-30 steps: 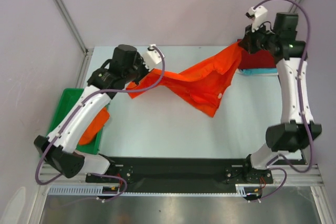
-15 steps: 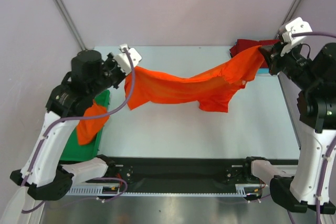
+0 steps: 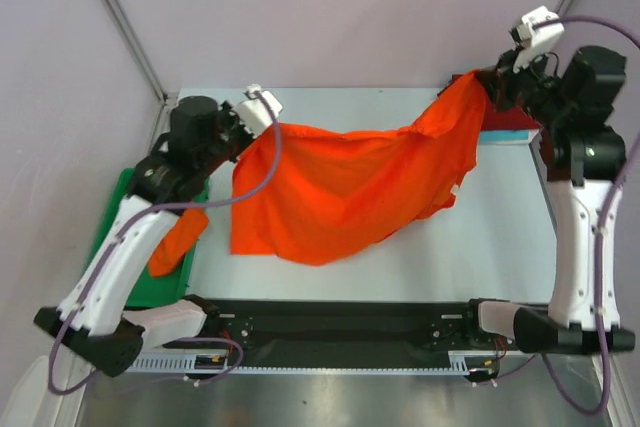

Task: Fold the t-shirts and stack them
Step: Flatten the tshirt out

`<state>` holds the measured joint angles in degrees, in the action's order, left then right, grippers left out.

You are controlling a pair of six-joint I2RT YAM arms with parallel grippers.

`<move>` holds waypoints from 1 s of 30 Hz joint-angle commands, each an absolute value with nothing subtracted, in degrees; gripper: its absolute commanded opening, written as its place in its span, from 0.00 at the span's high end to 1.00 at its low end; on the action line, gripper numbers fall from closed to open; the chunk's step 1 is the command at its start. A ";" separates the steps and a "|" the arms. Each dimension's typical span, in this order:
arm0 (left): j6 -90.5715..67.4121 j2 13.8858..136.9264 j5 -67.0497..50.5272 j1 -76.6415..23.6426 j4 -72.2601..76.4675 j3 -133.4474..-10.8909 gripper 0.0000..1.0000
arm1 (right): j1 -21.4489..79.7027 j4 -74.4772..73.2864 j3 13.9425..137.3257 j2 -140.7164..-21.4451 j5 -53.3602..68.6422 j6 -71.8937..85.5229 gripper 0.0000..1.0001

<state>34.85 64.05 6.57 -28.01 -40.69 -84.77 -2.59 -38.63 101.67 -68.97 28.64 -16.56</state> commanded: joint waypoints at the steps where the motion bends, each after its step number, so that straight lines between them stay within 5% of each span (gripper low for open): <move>1: 37.52 69.15 9.75 -26.37 -27.80 -80.77 0.99 | -2.46 -28.93 102.90 -77.22 26.98 -14.59 1.00; 10: 36.21 81.30 7.92 -24.87 -25.75 -98.52 0.99 | -2.46 -29.71 120.75 -90.35 26.81 -16.26 1.00; 30: 37.44 60.91 6.86 -28.83 -35.94 -100.28 1.00 | -2.81 -38.22 112.93 -62.32 21.80 -14.68 1.00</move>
